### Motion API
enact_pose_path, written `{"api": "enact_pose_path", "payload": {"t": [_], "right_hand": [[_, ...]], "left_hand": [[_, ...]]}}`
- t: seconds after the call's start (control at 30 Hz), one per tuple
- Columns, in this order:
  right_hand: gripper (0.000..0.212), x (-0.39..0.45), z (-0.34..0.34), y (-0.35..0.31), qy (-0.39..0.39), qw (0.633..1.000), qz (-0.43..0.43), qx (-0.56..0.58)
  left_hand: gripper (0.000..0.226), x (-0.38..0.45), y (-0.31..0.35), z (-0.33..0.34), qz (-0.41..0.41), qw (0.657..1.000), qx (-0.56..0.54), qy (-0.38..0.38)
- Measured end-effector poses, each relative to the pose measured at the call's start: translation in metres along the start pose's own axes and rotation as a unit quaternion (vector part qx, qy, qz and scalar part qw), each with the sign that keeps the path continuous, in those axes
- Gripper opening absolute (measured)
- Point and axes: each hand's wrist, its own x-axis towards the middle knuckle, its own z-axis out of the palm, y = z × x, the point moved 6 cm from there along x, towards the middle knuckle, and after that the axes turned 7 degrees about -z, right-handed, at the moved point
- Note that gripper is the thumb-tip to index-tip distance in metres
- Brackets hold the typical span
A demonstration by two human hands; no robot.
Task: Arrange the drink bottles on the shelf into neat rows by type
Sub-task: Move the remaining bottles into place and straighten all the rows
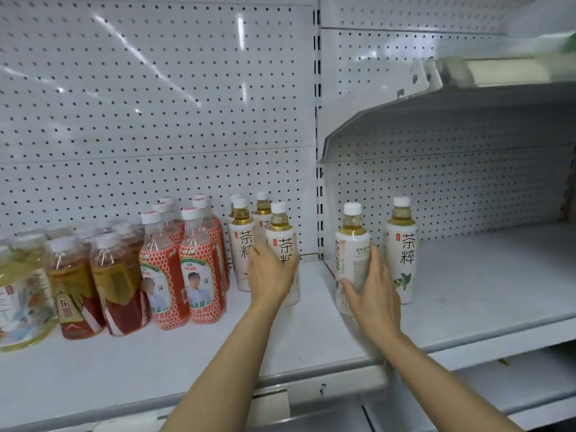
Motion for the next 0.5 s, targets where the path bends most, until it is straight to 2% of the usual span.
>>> {"api": "enact_pose_path", "payload": {"t": [0.03, 0.1, 0.2, 0.3, 0.4, 0.5], "right_hand": [[0.091, -0.001, -0.001, -0.001, 0.009, 1.0, 0.006, -0.003], [0.087, -0.004, -0.004, -0.006, 0.05, 0.999, -0.005, -0.015], [0.076, -0.006, -0.014, -0.022, 0.137, 0.986, -0.074, -0.06], [0.064, -0.007, -0.015, -0.043, 0.172, 0.971, -0.145, -0.074], [0.057, -0.009, -0.001, -0.063, 0.14, 0.967, -0.209, -0.046], [0.064, -0.009, 0.026, -0.077, 0.077, 0.977, -0.201, -0.016]], "left_hand": [[0.076, 0.002, -0.004, 0.009, -0.01, 0.999, 0.006, -0.036], [0.066, 0.005, -0.007, 0.017, -0.008, 0.998, 0.011, -0.06], [0.067, 0.01, -0.004, 0.021, 0.013, 0.997, 0.019, -0.07], [0.068, 0.008, 0.001, 0.025, 0.027, 0.996, 0.019, -0.083], [0.068, 0.007, 0.007, 0.029, 0.047, 0.994, 0.014, -0.099], [0.07, 0.012, 0.006, 0.037, 0.066, 0.987, -0.009, -0.143]]}}
